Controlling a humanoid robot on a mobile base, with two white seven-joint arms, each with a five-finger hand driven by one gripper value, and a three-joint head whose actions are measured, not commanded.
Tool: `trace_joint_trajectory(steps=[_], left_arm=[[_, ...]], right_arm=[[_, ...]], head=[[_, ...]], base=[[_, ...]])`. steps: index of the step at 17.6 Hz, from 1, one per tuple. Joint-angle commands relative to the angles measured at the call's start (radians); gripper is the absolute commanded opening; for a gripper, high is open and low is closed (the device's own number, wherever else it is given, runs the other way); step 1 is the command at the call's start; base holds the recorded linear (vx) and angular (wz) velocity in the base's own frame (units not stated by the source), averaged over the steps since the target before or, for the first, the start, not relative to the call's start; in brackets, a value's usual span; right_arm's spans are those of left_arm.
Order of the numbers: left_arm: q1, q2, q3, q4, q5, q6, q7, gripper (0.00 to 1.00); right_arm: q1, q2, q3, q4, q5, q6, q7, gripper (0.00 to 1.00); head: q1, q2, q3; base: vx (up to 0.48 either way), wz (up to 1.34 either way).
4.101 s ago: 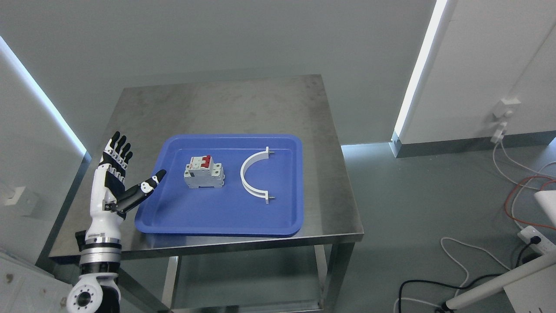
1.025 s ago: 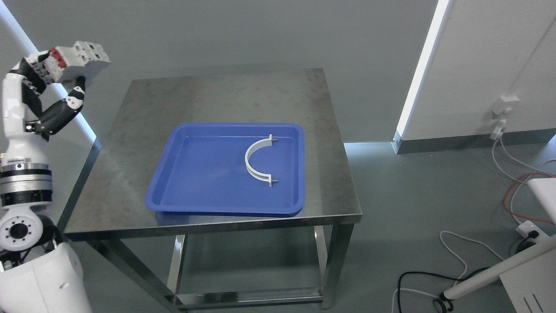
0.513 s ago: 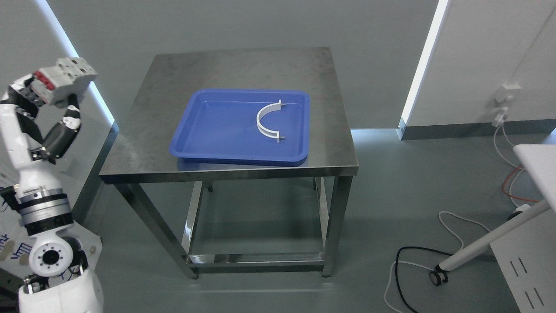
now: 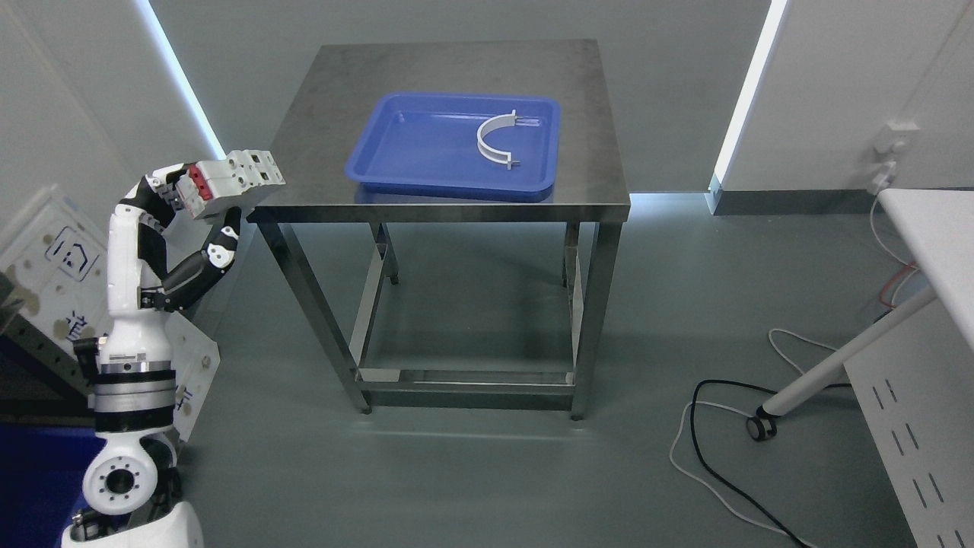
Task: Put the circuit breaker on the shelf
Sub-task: 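Carry the breaker in the left hand while turning toward the bin shelf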
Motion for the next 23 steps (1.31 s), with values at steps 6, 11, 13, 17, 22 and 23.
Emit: trace_joint_trajectory(steps=[6,11,13,17,22,23], left_arm=[[0.015,0.010,-0.045,-0.060,0.010,0.007,0.000,0.10],[0.015,0.010,-0.040,-0.058,0.021,0.010,0.003,0.10],[0.015,0.010,-0.039,-0.060,0.021,0.010,0.003,0.10],[0.014,0.010,-0.019,-0.061,0.024,0.009,0.000,0.10],[-0.101,0.010,-0.121,-0.063,0.024,0.009,0.020,0.10],[-0.136,0.010,-0.149,-0.058,0.023,0.022,0.026,0.10]], right_arm=[[0.000,-0.017,0.020,0.000,0.000,-0.016,0.003,1.00],[0.000,-0.017,0.020,0.000,0.000,-0.014,0.004,1.00],[0.000,-0.017,0.020,0.000,0.000,-0.014,0.003,1.00],[0.000,-0.017,0.020,0.000,0.000,-0.014,0.003,1.00],[0.000,-0.017,0.020,0.000,0.000,-0.014,0.003,1.00],[0.000,-0.017,0.020,0.000,0.000,-0.016,0.003,1.00]], head=[[0.0000,0.000,0.000],[0.0000,0.000,0.000],[0.0000,0.000,0.000],[0.0000,0.000,0.000],[0.0000,0.000,0.000],[0.0000,0.000,0.000]], base=[[-0.345,0.28],[-0.318,0.46],[-0.273,0.79],[-0.207,1.14],[-0.118,1.55],[-0.002,1.37]])
